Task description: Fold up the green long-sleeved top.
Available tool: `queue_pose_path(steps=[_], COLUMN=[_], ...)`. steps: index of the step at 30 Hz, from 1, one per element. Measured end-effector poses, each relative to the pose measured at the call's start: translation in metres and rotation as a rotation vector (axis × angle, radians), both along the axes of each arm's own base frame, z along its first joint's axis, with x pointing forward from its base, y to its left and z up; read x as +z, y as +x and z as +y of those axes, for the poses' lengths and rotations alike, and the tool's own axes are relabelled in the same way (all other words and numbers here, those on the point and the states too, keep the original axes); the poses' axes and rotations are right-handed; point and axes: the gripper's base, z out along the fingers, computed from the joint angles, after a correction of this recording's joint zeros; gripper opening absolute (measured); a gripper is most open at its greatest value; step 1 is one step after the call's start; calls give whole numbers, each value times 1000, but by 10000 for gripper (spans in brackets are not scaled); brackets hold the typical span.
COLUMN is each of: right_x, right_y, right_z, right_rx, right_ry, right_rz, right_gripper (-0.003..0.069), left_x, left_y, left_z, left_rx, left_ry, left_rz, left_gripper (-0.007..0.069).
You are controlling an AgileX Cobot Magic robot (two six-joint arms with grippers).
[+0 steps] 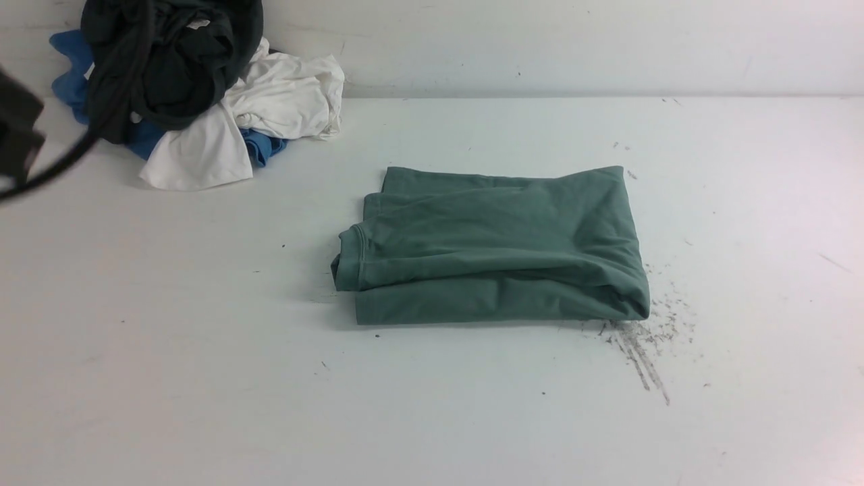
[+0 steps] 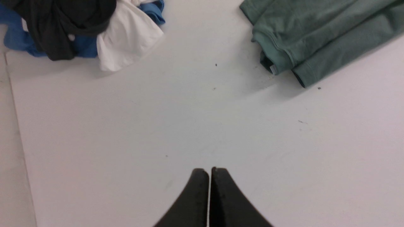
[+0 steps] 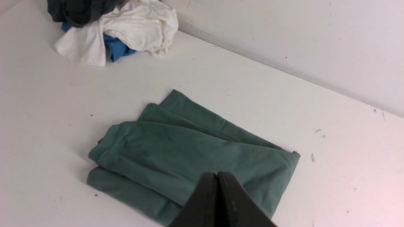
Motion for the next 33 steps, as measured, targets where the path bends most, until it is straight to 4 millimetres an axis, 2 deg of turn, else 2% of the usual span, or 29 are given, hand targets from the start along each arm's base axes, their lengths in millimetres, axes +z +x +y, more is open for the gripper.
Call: queue_pose_path(steps=[1,3,4,5,10,11,12,14,17,18,20,25,33], right_x=[-1,-12,-11,-18,-44,-52,-53,-68,-81,-82,-91,-95,-95], right_y=[-2,-34,-33,-53,-112,-126,-128,-159,-187,-189,-207,-227,-230], right_z=[-1,-9,-9,-15,-34,-39,-39,-49,-57,-57,-63,-68,-69], right_rx=[-2,-16,-18,-31,-62,-65,-66,-74,-78,-78,-78,-78,-77], right_ry=[2,47,51,76,129,132,133,152,177,178,190,210,211], right_rz=[-4,-61,-70,-122,-284,-320,-326,-400,-474,-478,-523,-586,-595], right_gripper=[-15,-15,-15,-15,-15,-15,-15,-15,-15,-15,-15,-15,-15], left_x=[-2,-29,-31,-44,-87,-94,-95,-114,-128,-129,-142,-152,-153], left_y=[-2,-25,-27,-38,-83,-92,-94,-116,-131,-132,-142,-149,-148], left_z=[0,6,6,9,19,21,22,27,30,30,32,34,34], left_rx=[0,20,21,29,32,33,32,46,70,72,92,97,97], left_ry=[0,-23,-26,-35,-63,-74,-75,-120,-186,-191,-242,-267,-267], left_rz=[-1,-2,-7,-13,-92,-125,-131,-220,-303,-309,-359,-398,-401], left_gripper=[-8,-8,-8,-8,-8,-8,-8,-8,-7,-7,-7,-7,-7])
